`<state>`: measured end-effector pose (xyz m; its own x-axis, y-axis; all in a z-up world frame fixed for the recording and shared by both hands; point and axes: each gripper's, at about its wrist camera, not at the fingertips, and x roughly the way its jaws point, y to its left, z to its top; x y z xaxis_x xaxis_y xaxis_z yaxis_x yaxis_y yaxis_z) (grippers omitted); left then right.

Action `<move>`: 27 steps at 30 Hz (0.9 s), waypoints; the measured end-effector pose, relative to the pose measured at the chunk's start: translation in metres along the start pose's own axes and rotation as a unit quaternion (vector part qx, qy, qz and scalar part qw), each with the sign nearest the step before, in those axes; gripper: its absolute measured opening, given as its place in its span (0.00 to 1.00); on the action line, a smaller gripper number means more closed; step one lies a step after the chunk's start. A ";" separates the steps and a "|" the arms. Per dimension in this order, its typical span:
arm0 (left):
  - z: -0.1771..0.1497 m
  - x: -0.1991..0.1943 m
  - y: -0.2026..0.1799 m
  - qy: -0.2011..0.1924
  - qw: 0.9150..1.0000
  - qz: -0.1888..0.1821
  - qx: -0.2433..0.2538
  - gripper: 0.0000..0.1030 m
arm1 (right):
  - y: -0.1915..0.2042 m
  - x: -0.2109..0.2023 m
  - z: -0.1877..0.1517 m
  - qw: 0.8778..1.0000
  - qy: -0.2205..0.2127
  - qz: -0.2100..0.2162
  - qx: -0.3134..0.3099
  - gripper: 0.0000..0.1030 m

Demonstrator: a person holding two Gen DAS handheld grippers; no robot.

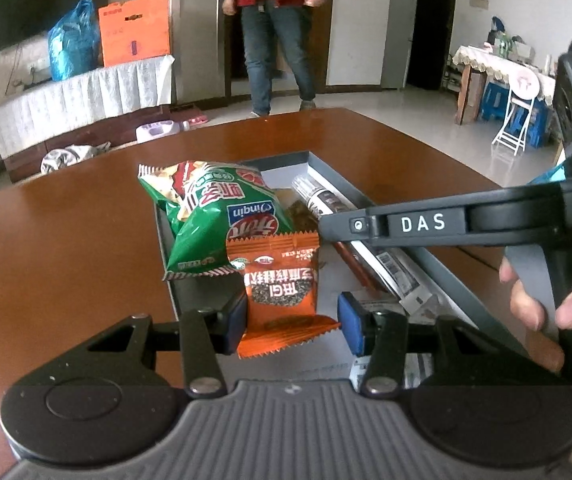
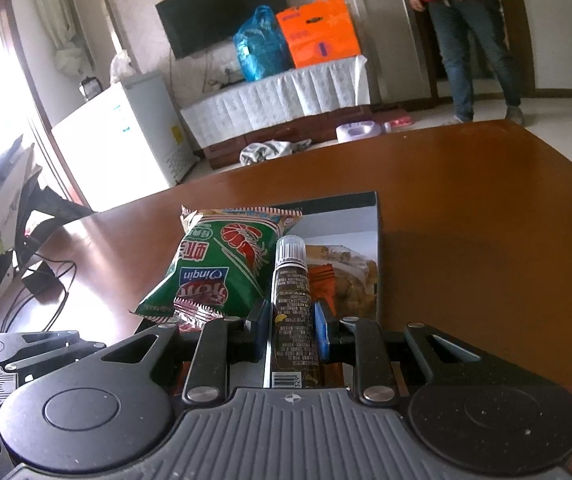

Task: Organize snacks
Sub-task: 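Open both tools to drop the tube and candy packet into the box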

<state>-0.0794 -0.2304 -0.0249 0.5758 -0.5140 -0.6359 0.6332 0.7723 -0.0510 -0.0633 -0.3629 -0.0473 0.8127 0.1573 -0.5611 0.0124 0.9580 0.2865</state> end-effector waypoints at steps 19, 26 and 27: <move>-0.002 -0.002 -0.004 0.000 1.000 0.012 0.007 0.61 | 0.011 -0.015 -0.004 0.998 -0.049 -0.003 -0.028 0.64; -0.003 -0.016 -0.008 -0.034 0.999 0.008 0.009 0.83 | 0.009 -0.025 -0.004 0.995 -0.097 -0.009 -0.015 0.89; -0.003 -0.017 -0.009 -0.035 0.999 0.010 0.014 0.84 | 0.007 -0.025 -0.004 0.995 -0.099 -0.012 -0.009 0.91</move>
<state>-0.0967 -0.2276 -0.0155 0.6226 -0.5244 -0.5809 0.6351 0.7723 -0.0165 -0.0859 -0.3591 -0.0343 0.9115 0.0862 -0.4022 0.0237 0.9652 0.2605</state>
